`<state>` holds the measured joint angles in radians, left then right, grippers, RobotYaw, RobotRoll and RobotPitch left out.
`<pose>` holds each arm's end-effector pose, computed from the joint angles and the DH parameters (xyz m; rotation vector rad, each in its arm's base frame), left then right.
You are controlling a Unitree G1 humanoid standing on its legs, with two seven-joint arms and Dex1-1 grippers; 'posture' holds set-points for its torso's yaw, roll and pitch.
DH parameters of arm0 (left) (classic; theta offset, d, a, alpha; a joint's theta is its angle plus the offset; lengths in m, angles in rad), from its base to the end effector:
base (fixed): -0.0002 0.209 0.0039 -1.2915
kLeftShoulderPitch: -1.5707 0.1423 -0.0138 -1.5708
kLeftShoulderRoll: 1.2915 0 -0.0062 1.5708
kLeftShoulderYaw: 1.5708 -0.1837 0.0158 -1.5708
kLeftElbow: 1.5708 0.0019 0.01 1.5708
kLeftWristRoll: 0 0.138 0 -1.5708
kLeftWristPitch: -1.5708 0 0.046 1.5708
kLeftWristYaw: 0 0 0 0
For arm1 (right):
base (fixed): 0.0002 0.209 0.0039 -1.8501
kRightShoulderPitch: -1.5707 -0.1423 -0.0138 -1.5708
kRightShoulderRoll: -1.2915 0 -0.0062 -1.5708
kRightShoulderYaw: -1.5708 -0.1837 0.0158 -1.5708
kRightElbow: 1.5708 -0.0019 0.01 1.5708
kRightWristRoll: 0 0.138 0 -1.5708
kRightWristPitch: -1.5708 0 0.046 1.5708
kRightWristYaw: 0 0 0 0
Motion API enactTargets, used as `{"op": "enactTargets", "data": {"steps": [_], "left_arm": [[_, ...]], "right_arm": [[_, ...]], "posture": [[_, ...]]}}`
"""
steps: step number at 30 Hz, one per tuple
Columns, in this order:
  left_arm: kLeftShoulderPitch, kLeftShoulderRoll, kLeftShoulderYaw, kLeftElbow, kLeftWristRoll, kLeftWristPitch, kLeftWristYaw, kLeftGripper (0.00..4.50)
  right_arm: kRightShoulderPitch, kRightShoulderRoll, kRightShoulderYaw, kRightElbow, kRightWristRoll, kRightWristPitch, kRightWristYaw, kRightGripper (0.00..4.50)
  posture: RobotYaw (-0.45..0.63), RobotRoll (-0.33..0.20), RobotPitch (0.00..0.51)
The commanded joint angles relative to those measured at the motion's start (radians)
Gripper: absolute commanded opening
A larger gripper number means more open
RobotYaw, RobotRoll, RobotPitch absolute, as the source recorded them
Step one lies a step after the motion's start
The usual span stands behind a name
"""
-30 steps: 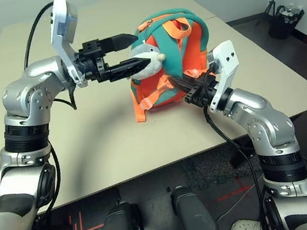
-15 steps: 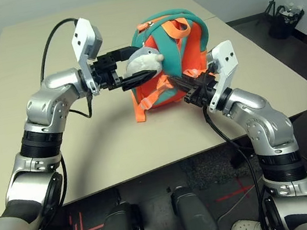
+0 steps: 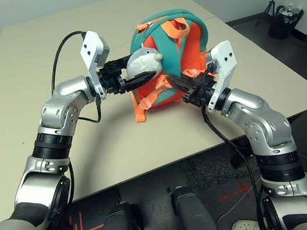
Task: Put the pencil case into the backpack and zip it.
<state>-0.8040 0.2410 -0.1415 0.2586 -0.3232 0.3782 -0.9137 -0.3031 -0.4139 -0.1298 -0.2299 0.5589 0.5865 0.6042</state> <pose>0.3228 0.1203 0.1861 0.0985 -0.0749 -1.2044 0.2445 -0.2105 0.1473 0.1147 0.0032 0.7343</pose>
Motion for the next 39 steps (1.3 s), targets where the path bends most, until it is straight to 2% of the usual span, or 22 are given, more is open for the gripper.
{"op": "enactTargets", "data": {"steps": [1,3,4,10,17,23,28,32,39], "left_arm": [[0.042,0.003,-0.012,0.033,0.016,0.006,-0.004,0.88],[0.049,0.010,-0.007,0.037,0.021,0.003,0.001,0.43],[0.051,0.013,-0.005,0.040,0.026,0.000,0.006,0.35],[0.047,0.048,0.071,-0.006,-0.030,0.037,0.009,0.34],[0.103,0.185,0.082,-0.054,-0.005,0.048,-0.003,0.34],[0.175,0.247,0.102,-0.081,-0.012,0.066,0.001,0.34],[0.235,0.261,0.108,-0.091,-0.011,0.088,0.017,0.34],[0.294,0.273,0.078,-0.047,0.037,0.046,0.013,0.34],[0.362,0.272,0.084,0.026,0.045,0.024,0.014,0.34]], "right_arm": [[-0.005,0.006,0.016,-0.009,0.005,-0.014,0.013,0.10],[-0.006,0.007,0.017,-0.008,0.005,-0.014,0.014,0.10],[-0.006,0.007,0.017,-0.008,0.005,-0.014,0.014,0.10],[-0.009,0.011,0.024,-0.002,0.001,-0.013,0.015,0.10],[-0.016,0.022,0.037,0.007,-0.001,-0.013,0.017,0.10],[-0.018,0.029,0.041,0.011,-0.005,-0.014,0.019,0.10],[-0.020,0.033,0.043,0.014,-0.007,-0.015,0.022,0.10],[-0.024,0.034,0.047,0.017,-0.008,-0.018,0.022,0.10],[-0.027,0.031,0.048,0.020,-0.008,-0.023,0.026,0.10]], "posture": [[-0.17,0.000,0.047],[-0.17,0.000,0.048],[-0.16,0.000,0.048],[-0.15,0.000,0.056],[-0.13,0.000,0.066],[-0.12,0.000,0.070],[-0.12,0.000,0.070],[-0.13,0.000,0.067],[-0.14,0.000,0.063]]}}
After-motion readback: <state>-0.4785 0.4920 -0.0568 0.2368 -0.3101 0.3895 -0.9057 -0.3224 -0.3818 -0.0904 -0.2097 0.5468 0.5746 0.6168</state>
